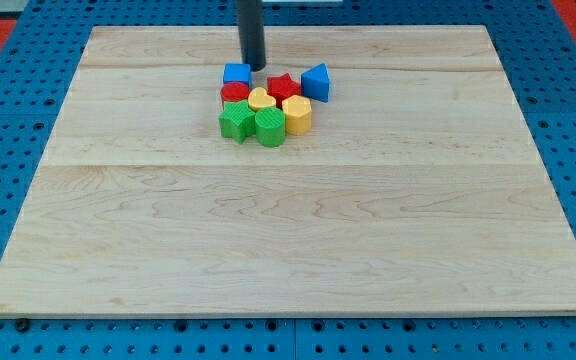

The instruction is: Place blue cube in between red circle and red star

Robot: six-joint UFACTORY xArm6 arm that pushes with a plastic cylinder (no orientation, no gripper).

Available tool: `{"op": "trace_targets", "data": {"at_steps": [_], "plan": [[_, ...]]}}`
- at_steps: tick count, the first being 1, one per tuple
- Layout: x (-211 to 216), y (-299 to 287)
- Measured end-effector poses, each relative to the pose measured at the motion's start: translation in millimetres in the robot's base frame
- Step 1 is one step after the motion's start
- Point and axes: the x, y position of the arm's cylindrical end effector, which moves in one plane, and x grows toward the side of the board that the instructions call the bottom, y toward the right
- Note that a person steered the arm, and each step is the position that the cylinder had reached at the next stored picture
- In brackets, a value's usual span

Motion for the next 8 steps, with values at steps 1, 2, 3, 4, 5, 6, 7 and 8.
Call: {"op": "trace_targets", "data": {"at_steps": [1,2,3,4,5,6,7,8], "plan": [[1,6],[-10,-42],[-9,-105],[28,-87],[48,-72],[30,-91],[19,-89],[22,-72]]}}
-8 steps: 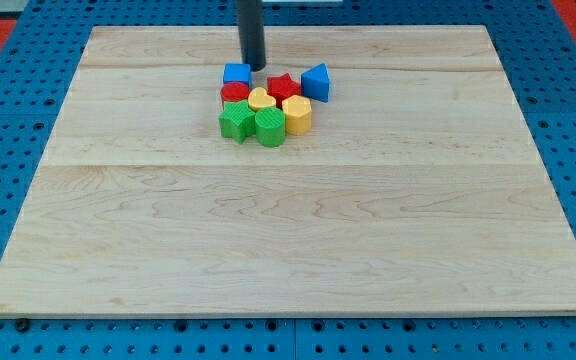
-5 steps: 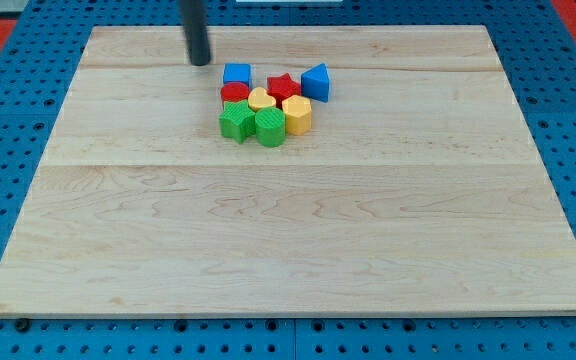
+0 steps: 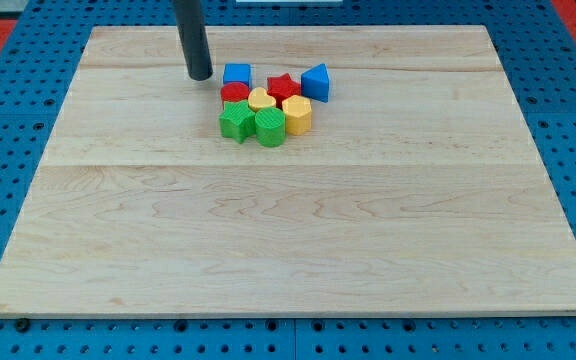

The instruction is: Place blue cube in between red circle and red star

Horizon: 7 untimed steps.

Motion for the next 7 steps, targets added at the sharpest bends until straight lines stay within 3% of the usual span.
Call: {"op": "trace_targets", "data": {"at_steps": [7], "plan": [[11,27]]}}
